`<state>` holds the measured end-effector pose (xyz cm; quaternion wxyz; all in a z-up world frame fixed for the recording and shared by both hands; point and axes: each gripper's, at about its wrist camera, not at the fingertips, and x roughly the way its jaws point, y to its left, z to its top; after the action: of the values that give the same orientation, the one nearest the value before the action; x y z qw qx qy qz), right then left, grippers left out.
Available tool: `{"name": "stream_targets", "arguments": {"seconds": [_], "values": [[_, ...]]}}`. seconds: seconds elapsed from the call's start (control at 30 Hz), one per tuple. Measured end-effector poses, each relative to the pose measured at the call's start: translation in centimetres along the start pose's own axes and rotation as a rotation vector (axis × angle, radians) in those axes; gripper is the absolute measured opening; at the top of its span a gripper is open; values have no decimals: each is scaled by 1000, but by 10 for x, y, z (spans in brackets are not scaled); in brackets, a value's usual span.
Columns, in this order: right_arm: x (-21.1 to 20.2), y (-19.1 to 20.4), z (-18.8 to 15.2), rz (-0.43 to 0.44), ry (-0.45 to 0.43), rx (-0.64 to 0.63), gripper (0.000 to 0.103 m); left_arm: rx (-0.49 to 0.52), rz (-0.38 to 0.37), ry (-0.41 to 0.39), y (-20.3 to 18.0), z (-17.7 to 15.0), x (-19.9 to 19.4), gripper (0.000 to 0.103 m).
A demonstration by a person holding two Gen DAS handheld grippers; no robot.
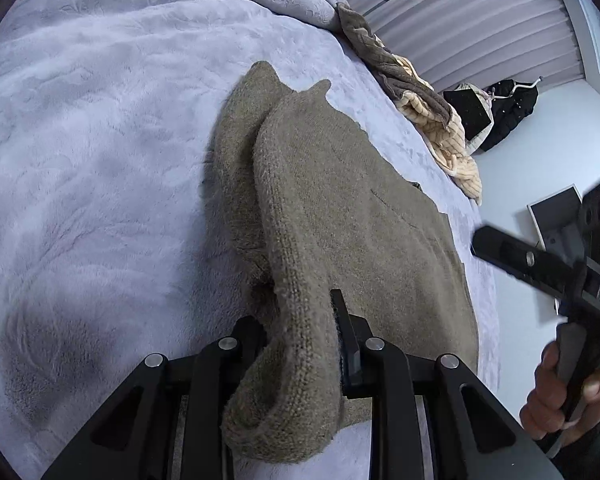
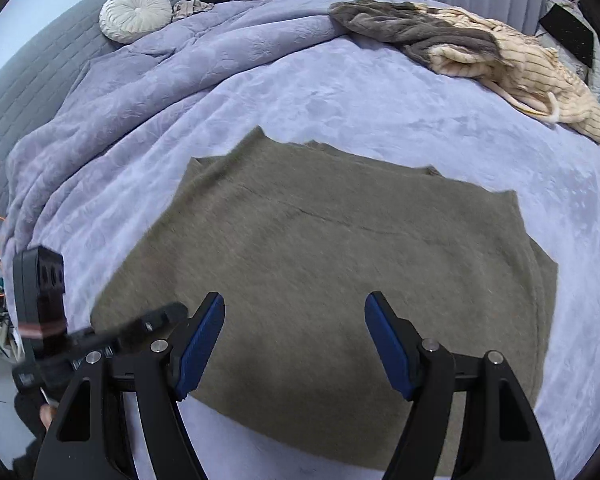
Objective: Fold small clothes
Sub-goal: 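Lift the side edge with the left gripper while the right gripper grasps the fabric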
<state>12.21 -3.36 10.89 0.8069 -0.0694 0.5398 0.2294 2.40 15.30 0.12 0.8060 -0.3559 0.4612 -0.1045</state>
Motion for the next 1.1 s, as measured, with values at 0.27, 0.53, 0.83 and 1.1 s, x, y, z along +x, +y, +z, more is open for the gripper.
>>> {"name": "stream_targets", "arguments": {"seconds": [0.27,0.53,0.83,1.1], "values": [[88,56,82,42,163,39,76,35,24,-19,1,-5,-1,28],[143,109,113,-70,217,-69,76,73,47,-22,-3,-8,0,28],[177,124,112,-168,286,-132,80,51,37,-16,0,-8,7,28],[178,120,111,-167,254,-134,21,67,41,-24,-1,-11,4,23]]}}
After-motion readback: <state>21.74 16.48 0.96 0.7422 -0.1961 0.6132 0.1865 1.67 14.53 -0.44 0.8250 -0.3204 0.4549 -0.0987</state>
